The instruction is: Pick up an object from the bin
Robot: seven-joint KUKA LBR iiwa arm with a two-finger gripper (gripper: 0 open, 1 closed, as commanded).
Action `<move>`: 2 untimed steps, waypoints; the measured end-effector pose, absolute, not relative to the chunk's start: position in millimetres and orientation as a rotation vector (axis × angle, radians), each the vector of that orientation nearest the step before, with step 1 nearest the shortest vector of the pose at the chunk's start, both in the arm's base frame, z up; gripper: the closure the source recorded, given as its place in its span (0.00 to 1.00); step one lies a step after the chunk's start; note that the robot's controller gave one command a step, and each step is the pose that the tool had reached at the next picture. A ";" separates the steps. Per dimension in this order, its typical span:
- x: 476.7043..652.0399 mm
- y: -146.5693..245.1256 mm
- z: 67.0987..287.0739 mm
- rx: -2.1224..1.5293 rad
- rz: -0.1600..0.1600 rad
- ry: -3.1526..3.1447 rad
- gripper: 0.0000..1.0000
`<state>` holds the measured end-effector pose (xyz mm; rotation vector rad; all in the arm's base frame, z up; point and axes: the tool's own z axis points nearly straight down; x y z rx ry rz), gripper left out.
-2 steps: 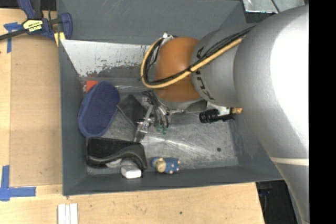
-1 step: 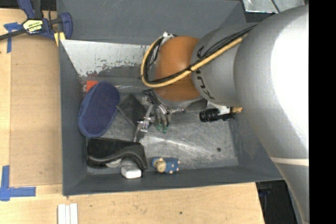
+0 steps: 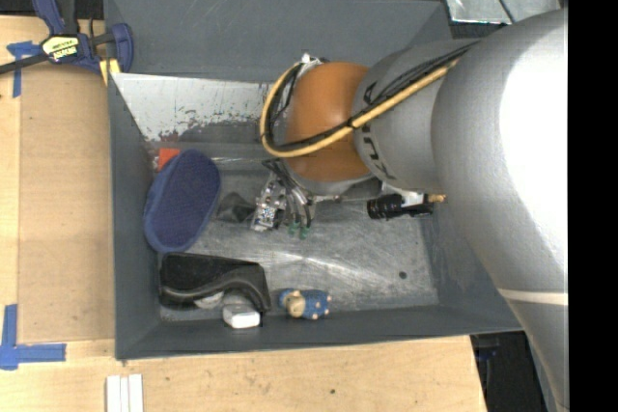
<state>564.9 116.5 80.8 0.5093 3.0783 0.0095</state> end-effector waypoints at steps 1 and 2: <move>566.8 115.6 110.7 0.513 0.003 3.093 1.00; 569.3 114.5 172.7 0.512 0.005 3.091 1.00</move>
Offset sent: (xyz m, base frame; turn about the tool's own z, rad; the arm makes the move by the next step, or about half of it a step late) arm -0.0001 0.0001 0.0274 -0.0001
